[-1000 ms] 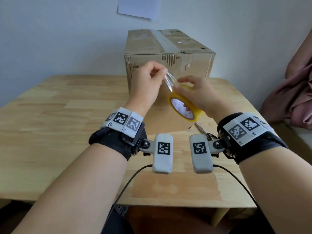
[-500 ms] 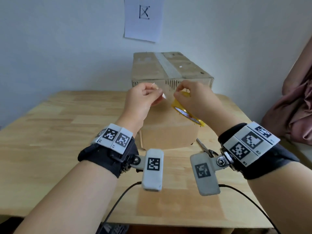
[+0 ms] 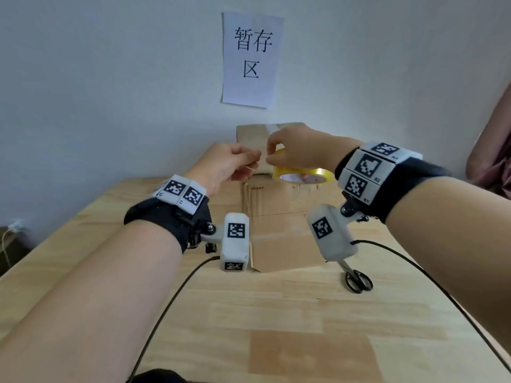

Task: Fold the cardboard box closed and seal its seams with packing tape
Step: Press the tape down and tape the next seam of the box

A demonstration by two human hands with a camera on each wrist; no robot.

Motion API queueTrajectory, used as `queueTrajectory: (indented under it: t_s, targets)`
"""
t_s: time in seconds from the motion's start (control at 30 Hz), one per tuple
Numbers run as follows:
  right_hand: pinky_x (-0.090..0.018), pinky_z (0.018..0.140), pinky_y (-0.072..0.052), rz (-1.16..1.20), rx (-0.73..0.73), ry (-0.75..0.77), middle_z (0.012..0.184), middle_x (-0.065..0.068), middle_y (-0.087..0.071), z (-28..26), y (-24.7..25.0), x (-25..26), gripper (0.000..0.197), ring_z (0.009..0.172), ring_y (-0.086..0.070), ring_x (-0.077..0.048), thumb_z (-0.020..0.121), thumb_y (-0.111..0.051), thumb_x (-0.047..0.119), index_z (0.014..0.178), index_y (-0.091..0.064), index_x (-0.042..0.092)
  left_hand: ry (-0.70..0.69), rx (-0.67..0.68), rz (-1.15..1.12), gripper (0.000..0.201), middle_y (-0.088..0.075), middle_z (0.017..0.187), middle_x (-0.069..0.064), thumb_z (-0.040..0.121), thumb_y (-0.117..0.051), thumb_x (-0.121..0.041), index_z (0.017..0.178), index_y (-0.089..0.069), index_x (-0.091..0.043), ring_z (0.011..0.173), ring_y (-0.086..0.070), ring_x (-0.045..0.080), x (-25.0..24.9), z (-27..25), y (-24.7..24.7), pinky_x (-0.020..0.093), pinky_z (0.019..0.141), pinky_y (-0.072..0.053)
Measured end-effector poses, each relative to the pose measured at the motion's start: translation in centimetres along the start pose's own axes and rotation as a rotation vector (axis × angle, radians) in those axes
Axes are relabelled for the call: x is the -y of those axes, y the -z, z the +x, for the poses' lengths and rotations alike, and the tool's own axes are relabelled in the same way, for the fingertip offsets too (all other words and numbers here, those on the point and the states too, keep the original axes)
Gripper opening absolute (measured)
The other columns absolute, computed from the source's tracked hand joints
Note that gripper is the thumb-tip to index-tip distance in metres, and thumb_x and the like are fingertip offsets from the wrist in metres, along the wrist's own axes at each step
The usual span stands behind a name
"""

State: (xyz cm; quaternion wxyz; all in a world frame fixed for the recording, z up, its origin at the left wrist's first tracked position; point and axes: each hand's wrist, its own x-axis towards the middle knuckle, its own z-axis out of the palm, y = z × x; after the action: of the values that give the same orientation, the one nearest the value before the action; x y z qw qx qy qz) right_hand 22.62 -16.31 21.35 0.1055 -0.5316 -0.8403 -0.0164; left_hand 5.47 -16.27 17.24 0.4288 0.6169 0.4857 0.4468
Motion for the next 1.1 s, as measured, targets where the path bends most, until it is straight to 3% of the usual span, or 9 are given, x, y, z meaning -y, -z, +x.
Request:
queueTrajectory:
  t_s: [0.17, 0.3, 0.37, 0.43, 0.53, 0.77, 0.9, 1.03, 1.1]
  targets:
    - [-0.032, 0.083, -0.042, 0.291, 0.022, -0.030, 0.106, 0.011, -0.048, 0.7, -1.1, -1.2, 0.066, 0.103, -0.048, -0.013, 0.065, -0.067, 0.070, 0.117, -0.050, 0.032, 0.073, -0.022, 0.120, 0.014, -0.066, 0.074, 0.005, 0.088, -0.066, -0.022, 0.082, -0.064, -0.009, 0.058, -0.060, 0.010, 1.1, 0.9, 1.5, 0.019, 0.053, -0.048]
    - [-0.045, 0.076, -0.053, 0.563, -0.044, 0.025, 0.105, -0.005, -0.054, 0.2, -1.7, -1.9, 0.048, 0.085, -0.059, -0.025, 0.063, -0.079, 0.054, 0.099, -0.056, 0.032, 0.128, -0.024, 0.075, 0.015, -0.066, 0.067, 0.001, 0.089, -0.064, -0.023, 0.083, -0.065, -0.009, 0.055, -0.060, 0.009, 1.9, 1.3, 2.5, 0.017, 0.050, -0.048]
    - [-0.036, 0.067, -0.048, 0.603, -0.073, 0.032, 0.089, 0.000, -0.059, 0.2, -1.3, -1.8, 0.037, 0.073, -0.057, -0.015, 0.066, -0.075, 0.058, 0.090, -0.061, 0.034, 0.127, -0.042, 0.064, 0.017, -0.065, 0.060, -0.002, 0.089, -0.065, -0.023, 0.080, -0.066, -0.008, 0.051, -0.058, 0.008, 1.9, 1.6, 2.6, 0.016, 0.048, -0.048]
    - [-0.026, 0.063, -0.039, 0.572, -0.110, 0.005, 0.070, 0.010, -0.052, 0.5, -0.8, -1.6, 0.029, 0.063, -0.048, -0.004, 0.075, -0.068, 0.057, 0.086, -0.065, 0.031, 0.122, -0.059, 0.063, 0.019, -0.064, 0.056, -0.003, 0.087, -0.066, -0.023, 0.079, -0.066, -0.006, 0.049, -0.057, 0.008, 1.9, 1.8, 2.7, 0.017, 0.048, -0.048]
    - [-0.024, 0.056, -0.037, 0.399, -0.111, -0.040, 0.059, 0.007, -0.049, 1.4, 0.0, -1.1, 0.020, 0.054, -0.045, -0.010, 0.085, -0.062, 0.043, 0.088, -0.069, 0.024, 0.120, -0.057, 0.063, 0.019, -0.064, 0.053, -0.005, 0.087, -0.067, -0.022, 0.078, -0.065, -0.005, 0.049, -0.057, 0.008, 1.9, 2.0, 2.7, 0.017, 0.047, -0.047]
    - [-0.027, 0.062, -0.041, 0.065, 0.019, -0.055, 0.087, 0.003, -0.058, 2.1, 0.7, -0.2, 0.034, 0.082, -0.055, -0.018, 0.085, -0.059, 0.048, 0.099, -0.058, 0.018, 0.097, -0.149, 0.064, 0.018, -0.063, 0.061, 0.001, 0.088, -0.065, -0.018, 0.078, -0.065, -0.004, 0.054, -0.056, 0.012, 2.0, 1.8, 3.0, 0.018, 0.049, -0.046]
    - [-0.030, 0.065, -0.044, -0.043, 0.000, -0.149, 0.079, 0.004, -0.062, 2.0, 0.2, -1.7, 0.045, 0.076, -0.058, -0.015, 0.076, -0.063, 0.062, 0.083, -0.061, 0.017, 0.112, -0.156, 0.074, 0.015, -0.064, 0.068, 0.004, 0.090, -0.063, -0.014, 0.089, -0.065, 0.001, 0.055, -0.055, 0.011, 1.9, 1.3, 4.1, 0.014, 0.045, -0.045]
    - [-0.029, 0.062, -0.040, 0.197, -0.148, -0.232, 0.067, 0.001, -0.055, 2.0, 0.8, -2.3, 0.044, 0.065, -0.052, -0.019, 0.081, -0.061, 0.053, 0.068, -0.056, 0.012, 0.134, -0.200, 0.100, 0.016, -0.062, 0.071, 0.004, 0.089, -0.064, -0.016, 0.090, -0.064, 0.000, 0.055, -0.053, 0.011, 1.3, 1.6, 3.8, 0.017, 0.047, -0.043]
    - [-0.026, 0.057, -0.037, 0.058, -0.177, -0.221, 0.070, 0.002, -0.057, 2.0, 1.3, -1.6, 0.037, 0.068, -0.054, -0.019, 0.083, -0.059, 0.050, 0.073, -0.057, 0.014, 0.150, -0.213, 0.109, 0.018, -0.061, 0.069, 0.003, 0.087, -0.067, -0.020, 0.085, -0.064, -0.003, 0.053, -0.050, 0.011, 1.0, 1.6, 3.6, 0.019, 0.046, -0.040]
